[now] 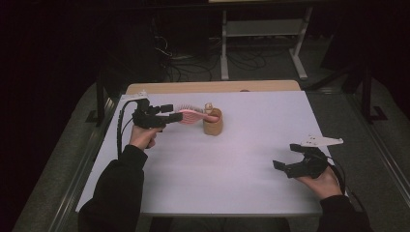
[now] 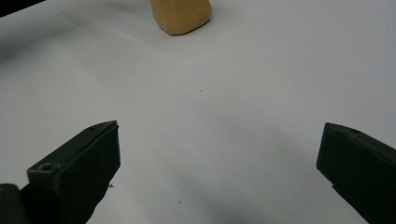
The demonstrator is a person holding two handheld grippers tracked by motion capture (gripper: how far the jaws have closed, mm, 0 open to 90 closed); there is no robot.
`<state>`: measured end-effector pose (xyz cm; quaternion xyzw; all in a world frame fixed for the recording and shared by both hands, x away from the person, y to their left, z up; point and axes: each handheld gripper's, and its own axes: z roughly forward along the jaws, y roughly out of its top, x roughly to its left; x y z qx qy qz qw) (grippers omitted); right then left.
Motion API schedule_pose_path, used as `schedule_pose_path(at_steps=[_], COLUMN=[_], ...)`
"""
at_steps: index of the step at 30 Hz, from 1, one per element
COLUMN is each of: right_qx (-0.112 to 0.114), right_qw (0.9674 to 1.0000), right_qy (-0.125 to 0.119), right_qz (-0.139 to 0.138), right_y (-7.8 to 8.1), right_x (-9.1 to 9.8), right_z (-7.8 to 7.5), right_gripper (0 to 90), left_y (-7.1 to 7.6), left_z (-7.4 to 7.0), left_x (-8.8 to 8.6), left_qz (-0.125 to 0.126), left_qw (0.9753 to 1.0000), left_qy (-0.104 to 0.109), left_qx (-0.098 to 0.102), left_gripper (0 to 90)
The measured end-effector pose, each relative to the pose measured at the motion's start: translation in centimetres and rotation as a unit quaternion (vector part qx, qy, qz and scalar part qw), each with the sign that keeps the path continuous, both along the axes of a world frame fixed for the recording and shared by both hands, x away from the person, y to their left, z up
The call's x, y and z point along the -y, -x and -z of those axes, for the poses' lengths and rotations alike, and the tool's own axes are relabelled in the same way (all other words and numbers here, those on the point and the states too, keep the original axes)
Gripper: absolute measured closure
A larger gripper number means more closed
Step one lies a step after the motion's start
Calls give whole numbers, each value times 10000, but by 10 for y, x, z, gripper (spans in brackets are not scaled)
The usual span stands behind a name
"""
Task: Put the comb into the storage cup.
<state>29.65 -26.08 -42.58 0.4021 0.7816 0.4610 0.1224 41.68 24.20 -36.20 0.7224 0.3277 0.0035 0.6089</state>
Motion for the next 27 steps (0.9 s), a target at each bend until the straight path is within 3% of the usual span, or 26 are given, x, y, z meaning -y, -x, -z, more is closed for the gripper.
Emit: schedule_pose_path(at_steps=[17,27], right_qx=[-25,-24], right_qw=[10000,10000], right_qy=[28,55], right_qz=[0,-3], right_y=[0,0], right_x=[-1,-1], right_z=[1,1], right_gripper=[0,0], left_y=[14,21], left_z=[9,6], left_x=[-11,-12], left_qz=[32,101], left_qw=[9999,9995], left_qy=[-130,-281], left_qx=[28,142], left_gripper=[135,127])
